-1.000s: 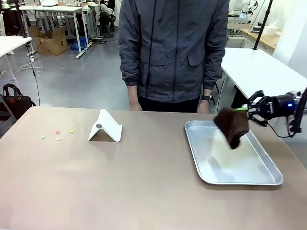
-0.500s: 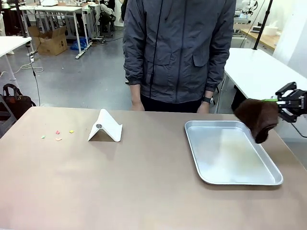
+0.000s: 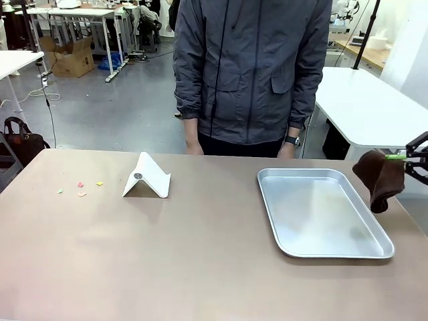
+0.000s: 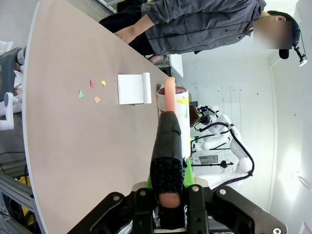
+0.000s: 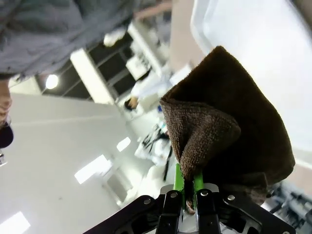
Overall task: Clean the surface of the table.
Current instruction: If a person points to the right, clean the right side of the table with your right hand, and if they point to the left, clean the left side with your left hand.
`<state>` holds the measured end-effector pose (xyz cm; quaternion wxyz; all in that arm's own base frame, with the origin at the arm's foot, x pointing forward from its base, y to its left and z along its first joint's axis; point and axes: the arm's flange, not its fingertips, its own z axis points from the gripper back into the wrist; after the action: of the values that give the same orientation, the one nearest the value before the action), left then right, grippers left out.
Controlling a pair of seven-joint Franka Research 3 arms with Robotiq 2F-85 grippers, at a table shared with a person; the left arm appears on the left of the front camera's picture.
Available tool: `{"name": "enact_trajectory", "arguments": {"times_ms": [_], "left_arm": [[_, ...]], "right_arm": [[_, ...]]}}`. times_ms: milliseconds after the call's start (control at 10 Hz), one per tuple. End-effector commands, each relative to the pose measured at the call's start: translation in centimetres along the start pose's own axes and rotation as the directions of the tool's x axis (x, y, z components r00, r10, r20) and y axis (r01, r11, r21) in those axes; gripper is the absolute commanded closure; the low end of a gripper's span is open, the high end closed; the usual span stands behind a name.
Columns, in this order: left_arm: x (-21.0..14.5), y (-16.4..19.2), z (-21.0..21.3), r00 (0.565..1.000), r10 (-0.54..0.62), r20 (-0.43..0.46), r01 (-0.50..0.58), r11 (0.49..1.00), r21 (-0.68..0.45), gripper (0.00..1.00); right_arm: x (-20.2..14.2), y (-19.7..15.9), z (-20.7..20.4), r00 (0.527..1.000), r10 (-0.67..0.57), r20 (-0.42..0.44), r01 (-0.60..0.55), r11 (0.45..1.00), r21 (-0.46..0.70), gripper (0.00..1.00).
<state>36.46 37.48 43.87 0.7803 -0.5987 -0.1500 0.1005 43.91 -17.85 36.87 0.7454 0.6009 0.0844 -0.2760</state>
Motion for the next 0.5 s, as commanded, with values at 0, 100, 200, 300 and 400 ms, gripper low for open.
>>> {"name": "enact_trajectory", "arguments": {"times_ms": [0, 100, 200, 300, 400], "left_arm": [[-0.13, -0.39, 0.07, 1.000, -0.008, 0.003, 0.008, 1.000, -0.020, 0.78], [-0.13, -0.39, 0.07, 1.000, -0.008, 0.003, 0.008, 1.000, -0.020, 0.78], [-0.13, -0.39, 0.07, 1.000, -0.008, 0.003, 0.008, 1.000, -0.020, 0.78], [-0.13, -0.39, 0.07, 1.000, -0.008, 0.003, 0.008, 1.000, -0.020, 0.78], [-0.13, -0.39, 0.07, 1.000, -0.008, 0.003, 0.008, 1.000, -0.020, 0.78]], "right_arm": [[-0.15, 0.58, -0.15, 0.998, -0.018, -0.065, 0.021, 0.999, 0.039, 0.92], [-0.15, 0.58, -0.15, 0.998, -0.018, -0.065, 0.021, 0.999, 0.039, 0.92], [-0.15, 0.58, -0.15, 0.998, -0.018, -0.065, 0.021, 0.999, 0.039, 0.92], [-0.15, 0.58, -0.15, 0.998, -0.018, -0.065, 0.021, 0.999, 0.039, 0.92], [-0.15, 0.58, -0.15, 0.998, -0.018, -0.065, 0.021, 0.999, 0.039, 0.92]]}}
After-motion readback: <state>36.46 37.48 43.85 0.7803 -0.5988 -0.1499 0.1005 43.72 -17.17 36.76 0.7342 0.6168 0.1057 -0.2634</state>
